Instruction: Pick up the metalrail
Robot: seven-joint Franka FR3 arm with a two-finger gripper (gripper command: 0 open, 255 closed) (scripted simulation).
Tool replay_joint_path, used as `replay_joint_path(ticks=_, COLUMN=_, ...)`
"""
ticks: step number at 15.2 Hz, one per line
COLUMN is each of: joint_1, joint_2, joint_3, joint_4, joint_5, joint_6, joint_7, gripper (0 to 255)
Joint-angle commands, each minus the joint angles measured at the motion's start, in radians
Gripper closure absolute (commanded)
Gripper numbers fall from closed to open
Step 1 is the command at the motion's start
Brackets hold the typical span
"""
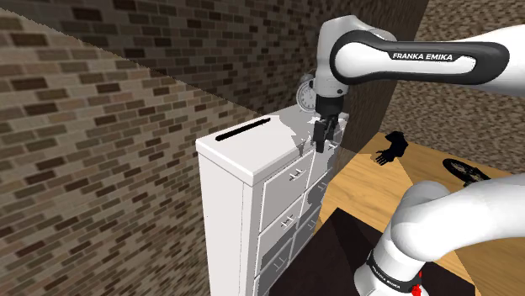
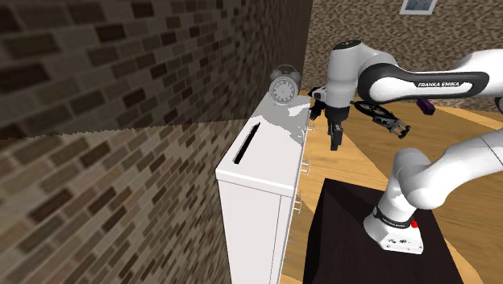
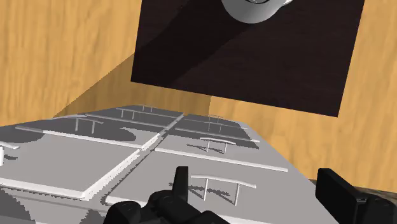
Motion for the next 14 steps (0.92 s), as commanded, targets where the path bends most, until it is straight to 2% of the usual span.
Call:
replay_joint_path(ticks=1, joint_1=0.000, joint_2=0.000, joint_3=0.000, joint_4=0.000, joint_5=0.000, joint_6=0.000, joint_7=0.000, gripper=0)
replay_joint_path(ticks=7, joint_1=0.054, joint_2=0.191, joint_3=-0.109, joint_4=0.124, joint_5=-0.098, joint_6=0.096, joint_7=-0.341, gripper=0)
replay_joint_path(ticks=14, joint_1=0.123, joint_2=0.434, joint_3=-0.193, joint_4=0.324, joint_5=-0.134, joint_6=0.186, joint_7=-0.722, gripper=0)
